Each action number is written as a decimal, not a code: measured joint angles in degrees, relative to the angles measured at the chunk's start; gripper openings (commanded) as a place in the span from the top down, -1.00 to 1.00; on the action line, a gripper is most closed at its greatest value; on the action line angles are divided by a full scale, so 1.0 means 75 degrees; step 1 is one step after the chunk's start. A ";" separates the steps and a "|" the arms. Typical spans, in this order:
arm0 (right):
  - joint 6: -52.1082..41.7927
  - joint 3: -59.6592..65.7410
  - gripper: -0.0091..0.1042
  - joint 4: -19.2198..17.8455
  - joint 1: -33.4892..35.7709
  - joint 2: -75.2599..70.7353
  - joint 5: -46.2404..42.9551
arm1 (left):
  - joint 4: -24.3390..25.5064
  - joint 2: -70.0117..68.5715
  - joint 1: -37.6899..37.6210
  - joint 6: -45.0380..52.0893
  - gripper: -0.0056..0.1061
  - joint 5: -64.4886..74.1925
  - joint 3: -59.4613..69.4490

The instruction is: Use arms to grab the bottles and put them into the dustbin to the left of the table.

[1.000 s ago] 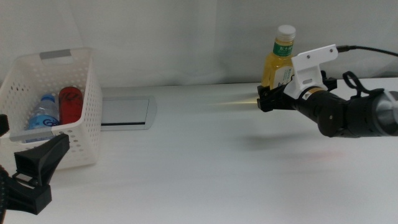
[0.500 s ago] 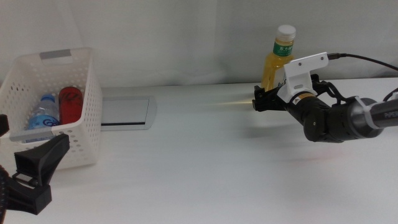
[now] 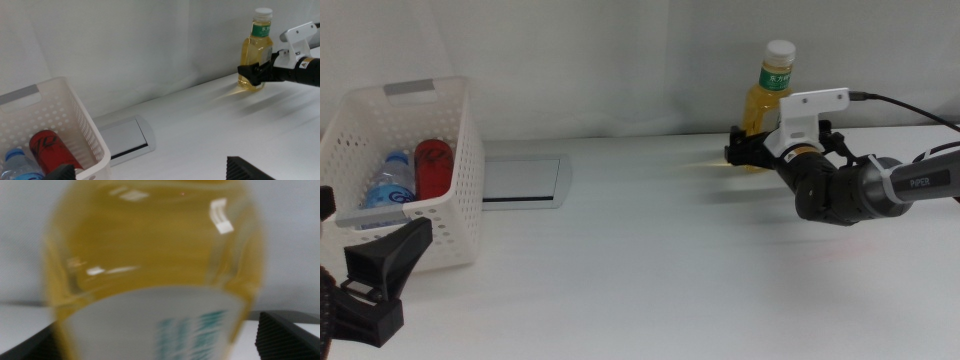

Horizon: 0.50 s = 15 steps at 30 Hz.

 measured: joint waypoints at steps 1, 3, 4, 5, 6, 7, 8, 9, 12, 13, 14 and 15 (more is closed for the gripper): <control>0.0052 -0.0030 -0.75 0.0106 -0.0041 0.0010 0.0000 | 0.0000 0.0000 0.0000 0.0000 -0.52 0.0016 0.0000; 0.0104 -0.0081 -0.60 0.0201 -0.0111 0.0010 0.0000 | 0.0000 0.0000 0.0000 0.0000 -0.52 0.0057 0.0000; 0.0104 -0.0095 -0.51 0.0201 -0.0127 0.0017 0.0014 | 0.0000 0.0000 0.0000 0.0000 -0.52 0.0074 0.0000; 0.0114 -0.0095 -0.37 0.0201 -0.0144 0.0017 0.0014 | 0.0000 0.0000 0.0000 0.0000 -0.52 0.0074 0.0000; 0.0121 -0.0095 -0.20 0.0217 -0.0144 0.0017 0.0014 | 0.0000 0.0000 0.0000 0.0000 -0.52 0.0074 0.0000; 0.0134 -0.0095 0.17 0.0252 -0.0161 0.0017 0.0029 | 0.0000 0.0000 0.0000 0.0000 -0.52 0.0088 0.0000; 0.0134 -0.0095 0.38 0.0252 -0.0177 0.0017 0.0029 | 0.0000 0.0000 0.0000 0.0000 -0.52 0.0088 0.0000; 0.0134 -0.0095 0.55 0.0237 -0.0177 0.0017 0.0029 | 0.0000 0.0000 0.0000 0.0000 -0.52 0.0088 0.0000; 0.0134 -0.0095 0.88 0.0207 -0.0188 0.0017 0.0060 | 0.0000 0.0000 0.0000 0.0000 -0.52 0.0088 0.0000; 0.0134 -0.0106 0.88 0.0189 -0.0188 0.0017 0.0079 | 0.0000 0.0000 0.0000 0.0000 -0.52 0.0103 0.0000; 0.0134 -0.0106 0.88 0.0167 -0.0188 0.0017 0.0106 | 0.0000 0.0000 0.0000 0.0000 -0.52 0.0103 0.0000; 0.0134 -0.0122 0.88 0.0137 -0.0188 -0.0040 0.0273 | 0.0000 0.0000 0.0000 0.0000 -0.52 0.0103 0.0000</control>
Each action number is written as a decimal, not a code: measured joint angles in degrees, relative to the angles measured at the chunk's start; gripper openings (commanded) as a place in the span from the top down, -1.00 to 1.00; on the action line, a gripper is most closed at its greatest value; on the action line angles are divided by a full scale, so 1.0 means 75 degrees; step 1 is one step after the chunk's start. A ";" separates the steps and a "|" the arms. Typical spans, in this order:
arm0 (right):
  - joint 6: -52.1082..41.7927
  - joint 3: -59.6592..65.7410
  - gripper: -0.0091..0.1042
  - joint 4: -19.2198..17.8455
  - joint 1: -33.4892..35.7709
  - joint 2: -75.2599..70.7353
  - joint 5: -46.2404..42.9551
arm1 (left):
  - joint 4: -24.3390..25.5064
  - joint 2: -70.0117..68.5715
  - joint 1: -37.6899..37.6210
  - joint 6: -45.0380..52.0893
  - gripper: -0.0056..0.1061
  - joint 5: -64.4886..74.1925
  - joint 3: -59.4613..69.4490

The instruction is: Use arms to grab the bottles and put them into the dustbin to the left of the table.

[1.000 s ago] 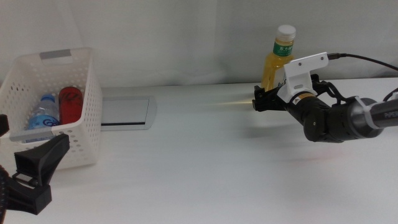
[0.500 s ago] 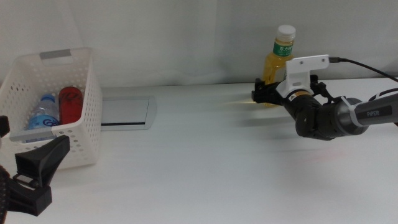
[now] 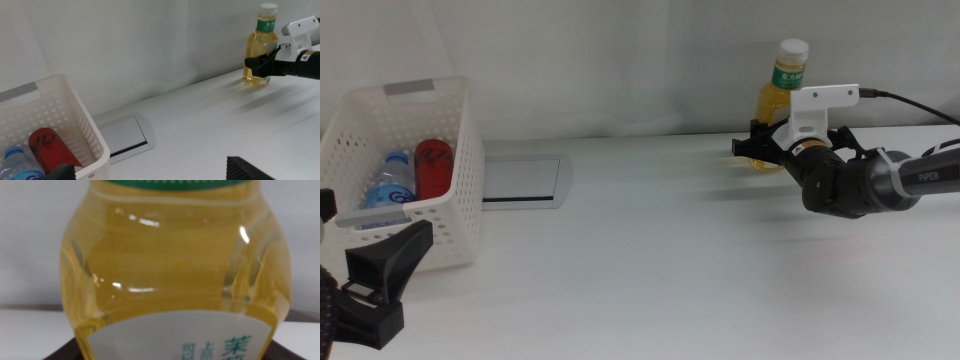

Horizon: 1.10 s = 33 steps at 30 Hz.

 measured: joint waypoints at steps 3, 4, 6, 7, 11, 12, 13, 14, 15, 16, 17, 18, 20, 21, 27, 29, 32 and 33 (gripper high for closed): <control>0.0000 0.0000 0.88 -0.0140 0.0047 -0.0203 0.0485 | 0.0000 0.0000 0.0000 0.0000 -0.52 0.0000 0.0000; 0.0000 0.0016 0.88 -0.0194 0.0111 -0.0311 0.0715 | 0.0000 0.0000 0.0000 0.0000 -0.52 0.0000 0.0000; 0.0000 0.0050 0.88 -0.0272 0.0252 -0.0550 0.1143 | 0.0012 0.0000 0.0000 0.0000 -0.52 0.0000 0.0000; 0.0000 0.0064 0.88 -0.0309 0.0356 -0.0690 0.1365 | 0.0012 0.0000 0.0000 0.0000 -0.52 0.0000 0.0000; 0.0000 0.0067 0.88 -0.0396 0.0795 -0.1340 0.2088 | 0.0012 0.0000 0.0000 0.0000 -0.52 0.0000 0.0000; 0.0000 0.0067 0.88 -0.0396 0.0894 -0.1470 0.2181 | 0.0012 0.0000 0.0000 0.0000 -0.52 0.0000 0.0000; 0.0000 0.0102 0.88 -0.0396 0.1020 -0.1617 0.2235 | 0.0012 0.0000 0.0000 0.0000 -0.52 0.0000 0.0000; 0.0000 0.0181 0.88 -0.0396 0.1168 -0.1746 0.2235 | 0.0012 0.0000 0.0000 0.0000 -0.52 0.0000 0.0000; 0.0005 0.0266 0.88 -0.0396 0.1297 -0.1859 0.2219 | 0.0012 0.0000 0.0000 0.0000 -0.52 0.0000 0.0000; 0.0005 0.0404 0.88 -0.0396 0.1480 -0.1949 0.2148 | 0.0012 0.0000 0.0000 0.0000 -0.52 0.0000 0.0000; 0.0005 0.0572 0.88 -0.0355 0.1682 -0.2016 0.2059 | 0.0012 0.0000 0.0000 0.0000 -0.52 0.0000 0.0000; 0.0005 0.0722 0.88 -0.0296 0.1902 -0.2043 0.1959 | 0.0012 0.0000 0.0000 0.0000 -0.52 0.0000 0.0000; 0.0005 0.1168 0.88 -0.0186 0.2386 -0.2072 0.1641 | 0.0012 0.0000 0.0000 0.0000 -0.52 0.0000 0.0000; 0.0005 0.1395 0.88 -0.0126 0.2585 -0.2072 0.1507 | 0.0012 0.0000 0.0000 0.0000 -0.52 0.0000 0.0000; -0.0024 0.2152 0.88 0.0492 0.3775 -0.2072 0.0914 | 0.0012 0.0000 0.0000 0.0000 -0.52 0.0000 0.0000; -0.0024 0.2205 0.88 0.0635 0.3921 -0.2052 0.0789 | 0.0012 0.0000 0.0000 0.0000 -0.52 0.0000 0.0000; -0.0024 0.2233 0.88 0.0734 0.3950 -0.1937 0.0605 | 0.0012 0.0000 0.0000 0.0000 -0.52 0.0000 0.0000; -0.0038 0.2233 0.88 0.0780 0.3950 -0.1876 0.0565 | 0.0012 0.0000 0.0000 0.0000 -0.52 0.0000 0.0000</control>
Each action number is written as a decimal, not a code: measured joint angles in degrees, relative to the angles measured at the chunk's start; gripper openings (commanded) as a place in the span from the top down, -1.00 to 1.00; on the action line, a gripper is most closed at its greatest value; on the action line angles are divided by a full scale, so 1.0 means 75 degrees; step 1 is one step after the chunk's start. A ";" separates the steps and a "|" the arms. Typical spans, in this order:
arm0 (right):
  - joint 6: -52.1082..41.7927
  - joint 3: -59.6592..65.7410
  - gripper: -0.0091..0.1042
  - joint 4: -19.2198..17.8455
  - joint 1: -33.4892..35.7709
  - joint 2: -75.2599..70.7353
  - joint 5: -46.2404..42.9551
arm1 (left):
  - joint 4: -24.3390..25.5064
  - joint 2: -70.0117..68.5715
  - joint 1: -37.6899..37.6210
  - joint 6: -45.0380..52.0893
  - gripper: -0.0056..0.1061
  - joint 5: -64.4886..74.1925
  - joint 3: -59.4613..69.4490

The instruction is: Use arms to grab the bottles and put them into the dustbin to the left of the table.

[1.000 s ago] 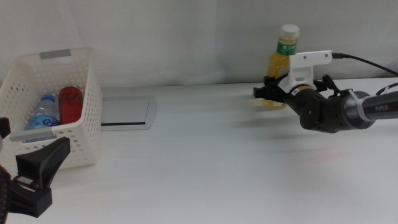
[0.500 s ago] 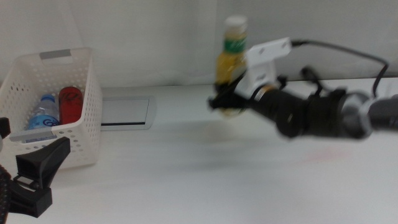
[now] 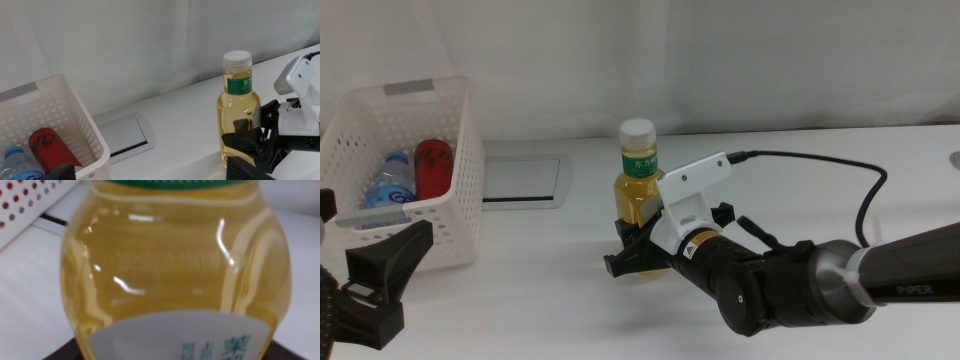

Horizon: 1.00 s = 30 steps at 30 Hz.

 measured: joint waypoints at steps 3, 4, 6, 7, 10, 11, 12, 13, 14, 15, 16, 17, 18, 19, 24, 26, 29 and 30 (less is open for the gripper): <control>0.0000 0.0000 0.88 0.0053 0.0000 0.0147 -0.0225 | 0.0000 0.0000 0.0000 0.0013 -0.52 0.0000 0.0000; 0.0000 0.0000 0.88 0.0053 0.0000 0.0160 -0.0277 | 0.0000 0.0000 0.0000 0.0013 -0.52 0.0000 0.0000; 0.0000 0.0000 0.88 0.0053 0.0000 0.0179 -0.0343 | 0.0000 0.0000 0.0000 0.0013 -0.52 0.0000 0.0000; 0.0000 0.0000 0.84 0.0053 0.0000 0.0179 -0.0329 | 0.0000 0.0000 0.0000 0.0013 -0.52 0.0000 0.0000; 0.0000 0.0000 0.24 0.0053 0.0000 0.0179 -0.0284 | 0.0000 0.0000 0.0000 0.0013 -0.52 0.0000 0.0000; 0.0000 0.0000 0.03 0.0053 0.0000 0.0179 -0.0270 | 0.0000 0.0000 0.0000 0.0013 -0.52 0.0000 0.0000; 0.0000 0.0000 -0.54 0.0053 0.0000 0.0179 -0.0259 | 0.0000 0.0000 0.0000 0.0013 -0.52 0.0000 0.0000; 0.0021 -0.0014 -0.82 0.0078 0.0000 0.0179 -0.0209 | 0.0000 0.0000 0.0000 0.0013 -0.52 0.0000 0.0000; 0.0036 -0.0013 -0.99 0.0154 0.0000 0.0159 -0.0125 | 0.0000 0.0000 0.0000 0.0013 -0.52 0.0000 0.0000; 0.0036 -0.0013 -0.98 0.0244 0.0000 0.0122 -0.0022 | 0.0000 0.0000 0.0000 0.0013 -0.52 0.0000 0.0000; 0.0036 -0.0013 -0.98 0.0325 0.0000 0.0092 0.0077 | 0.0000 0.0000 0.0000 0.0013 -0.52 0.0000 0.0000; 0.0023 -0.0013 -0.98 0.0383 0.0000 0.0034 0.0222 | 0.0000 0.0000 0.0000 0.0013 -0.52 0.0000 0.0000; 0.0023 -0.0013 -0.98 0.0437 -0.0014 -0.0069 0.0478 | 0.0000 0.0000 0.0000 0.0013 -0.52 0.0000 0.0000; 0.0023 -0.0013 -0.98 0.0458 -0.0014 -0.0126 0.0616 | 0.0000 0.0000 0.0000 0.0013 -0.52 0.0000 0.0000; 0.0023 -0.0013 -0.98 0.0470 -0.0014 -0.0480 0.1273 | 0.0000 0.0000 0.0000 0.0013 -0.52 0.0000 0.0000; 0.0007 -0.0013 -0.98 0.0470 -0.0014 -0.0744 0.1544 | 0.0000 0.0000 0.0000 0.0013 -0.52 0.0000 0.0000; -0.0203 -0.0013 -0.98 0.0470 -0.0046 -0.1237 0.2057 | 0.0000 0.0000 0.0000 0.0013 -0.52 0.0000 0.0000; -0.0343 -0.0013 -0.98 0.0470 -0.0081 -0.1382 0.2298 | 0.0000 0.0000 0.0000 0.0013 -0.52 0.0000 0.0000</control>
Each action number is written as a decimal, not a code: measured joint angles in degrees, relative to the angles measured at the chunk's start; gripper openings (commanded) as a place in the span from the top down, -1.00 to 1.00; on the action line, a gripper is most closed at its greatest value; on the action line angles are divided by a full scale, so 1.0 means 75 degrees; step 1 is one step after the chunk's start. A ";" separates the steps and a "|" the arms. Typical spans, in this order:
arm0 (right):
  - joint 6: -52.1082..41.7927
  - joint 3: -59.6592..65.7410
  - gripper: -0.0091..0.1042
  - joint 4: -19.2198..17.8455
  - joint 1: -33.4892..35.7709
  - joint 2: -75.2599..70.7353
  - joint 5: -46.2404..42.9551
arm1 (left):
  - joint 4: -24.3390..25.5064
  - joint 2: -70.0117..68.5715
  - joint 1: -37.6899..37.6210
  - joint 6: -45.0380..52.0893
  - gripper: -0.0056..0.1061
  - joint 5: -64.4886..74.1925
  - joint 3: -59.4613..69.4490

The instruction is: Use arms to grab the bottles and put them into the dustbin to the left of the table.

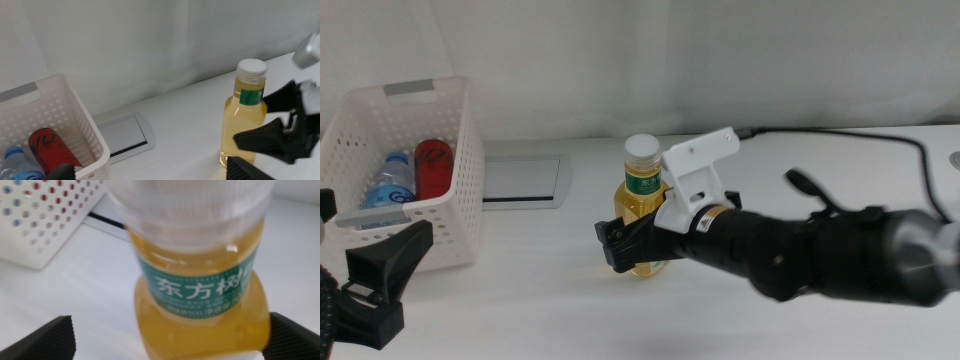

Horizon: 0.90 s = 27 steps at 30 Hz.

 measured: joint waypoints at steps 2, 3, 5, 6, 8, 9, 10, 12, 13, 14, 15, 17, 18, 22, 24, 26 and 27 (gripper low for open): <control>-0.0300 0.0000 -0.98 0.0005 -0.0096 -0.0359 0.0517 | 0.0000 0.0000 0.0000 0.0000 -0.52 0.0000 0.0000; -0.0416 0.0000 -0.98 0.0005 -0.0145 -0.0509 0.0742 | 0.0000 0.0000 0.0000 0.0000 -0.52 0.0000 0.0000; -0.0626 0.0000 -0.98 0.0005 -0.0294 -0.0887 0.1339 | 0.0000 0.0000 0.0000 0.0000 -0.52 0.0000 0.0000; -0.0674 0.0000 -0.98 0.0005 -0.0371 -0.1070 0.1572 | 0.0000 0.0000 0.0000 0.0000 -0.52 0.0000 0.0000; -0.0761 0.0000 -0.98 -0.0114 -0.0624 -0.1409 0.2132 | 0.0000 0.0000 0.0000 0.0000 -0.52 0.0000 0.0000; -0.0791 0.0000 -0.98 -0.0421 -0.0939 -0.1688 0.2663 | 0.0000 0.0000 0.0000 0.0000 -0.52 0.0000 0.0000; -0.0791 0.0000 -0.98 -0.0616 -0.1109 -0.1833 0.2913 | 0.0000 0.0000 0.0000 0.0000 -0.52 0.0000 0.0000; -0.0809 0.0000 -0.98 -0.0968 -0.1429 -0.2077 0.3341 | 0.0000 0.0000 0.0000 0.0000 -0.52 0.0000 0.0000; -0.0809 0.0000 -0.98 -0.1190 -0.1615 -0.2204 0.3581 | 0.0000 0.0000 0.0000 0.0000 -0.52 0.0000 0.0000; -0.0789 0.0000 -0.98 -0.1382 -0.1777 -0.2322 0.3768 | 0.0000 0.0000 0.0000 0.0000 -0.52 0.0000 0.0000; -0.0767 0.0000 -0.98 -0.1601 -0.1983 -0.2441 0.3992 | 0.0000 0.0000 0.0000 0.0000 -0.52 0.0000 0.0000; -0.0683 0.0000 -0.98 -0.2020 -0.2424 -0.2657 0.4362 | 0.0000 0.0000 0.0000 0.0000 -0.52 0.0000 0.0000; -0.0644 0.0000 -0.98 -0.2178 -0.2644 -0.2780 0.4526 | 0.0000 0.0000 0.0000 0.0000 -0.52 0.0000 0.0000; -0.0629 0.0000 -0.98 -0.2595 -0.3583 -0.3359 0.4992 | 0.0000 0.0000 0.0000 0.0000 -0.52 0.0000 0.0000; -0.0616 0.0000 -0.98 -0.2735 -0.4080 -0.3706 0.5127 | 0.0000 0.0000 0.0000 0.0000 -0.52 0.0000 0.0000; -0.0612 0.0000 -0.98 -0.2823 -0.4654 -0.4124 0.5304 | 0.0000 0.0000 0.0000 -0.0016 -0.52 0.0000 0.0000; -0.0599 0.0000 -0.98 -0.2861 -0.4886 -0.4346 0.5389 | 0.0000 0.0000 0.0000 -0.0027 -0.52 0.0000 0.0000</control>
